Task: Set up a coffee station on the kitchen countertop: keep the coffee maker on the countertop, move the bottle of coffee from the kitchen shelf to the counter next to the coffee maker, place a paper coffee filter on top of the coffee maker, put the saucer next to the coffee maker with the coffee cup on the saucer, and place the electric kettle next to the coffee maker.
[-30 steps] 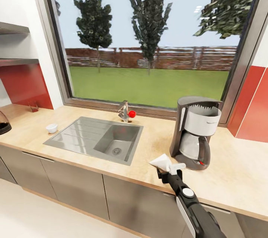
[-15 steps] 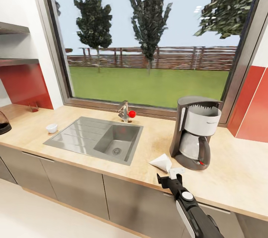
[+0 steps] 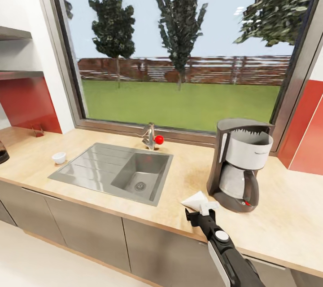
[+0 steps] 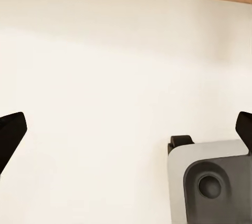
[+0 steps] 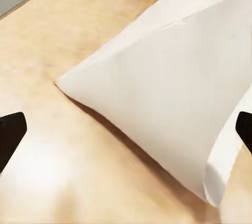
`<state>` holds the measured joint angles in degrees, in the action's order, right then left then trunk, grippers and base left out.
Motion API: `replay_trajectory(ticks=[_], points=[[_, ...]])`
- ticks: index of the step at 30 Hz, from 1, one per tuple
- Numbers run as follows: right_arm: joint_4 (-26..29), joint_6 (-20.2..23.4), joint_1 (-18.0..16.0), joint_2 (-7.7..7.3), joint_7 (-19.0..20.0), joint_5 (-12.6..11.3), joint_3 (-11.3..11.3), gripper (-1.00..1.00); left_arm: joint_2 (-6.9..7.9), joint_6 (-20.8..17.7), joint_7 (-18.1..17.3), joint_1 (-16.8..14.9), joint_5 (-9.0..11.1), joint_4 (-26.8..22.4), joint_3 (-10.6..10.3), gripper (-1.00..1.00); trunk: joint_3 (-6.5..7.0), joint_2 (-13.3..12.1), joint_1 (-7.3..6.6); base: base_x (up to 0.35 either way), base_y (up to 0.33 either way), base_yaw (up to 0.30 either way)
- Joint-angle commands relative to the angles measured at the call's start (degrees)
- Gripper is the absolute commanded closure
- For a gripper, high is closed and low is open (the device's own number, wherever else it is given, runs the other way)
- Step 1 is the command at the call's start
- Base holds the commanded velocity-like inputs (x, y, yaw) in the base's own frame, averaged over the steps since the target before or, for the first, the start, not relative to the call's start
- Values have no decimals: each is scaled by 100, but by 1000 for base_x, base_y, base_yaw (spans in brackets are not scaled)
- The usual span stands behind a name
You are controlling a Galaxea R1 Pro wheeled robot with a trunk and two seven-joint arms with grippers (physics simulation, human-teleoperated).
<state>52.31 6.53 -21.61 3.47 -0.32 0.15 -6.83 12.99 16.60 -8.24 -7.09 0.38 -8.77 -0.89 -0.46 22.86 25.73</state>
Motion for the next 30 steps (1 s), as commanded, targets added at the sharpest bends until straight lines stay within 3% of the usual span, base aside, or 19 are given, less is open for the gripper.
replay_trajectory(ticks=[1,30], points=[[15,36,-2,2,-3,-1,4,-100,2,19,-16,-3,5,6,-7,-100,-5,6,5,226,0,0],[262,51,-1,5,-5,-7,24,-100,2,27,-17,-3,-3,-1,-8,-100,-5,6,5,47,0,0]])
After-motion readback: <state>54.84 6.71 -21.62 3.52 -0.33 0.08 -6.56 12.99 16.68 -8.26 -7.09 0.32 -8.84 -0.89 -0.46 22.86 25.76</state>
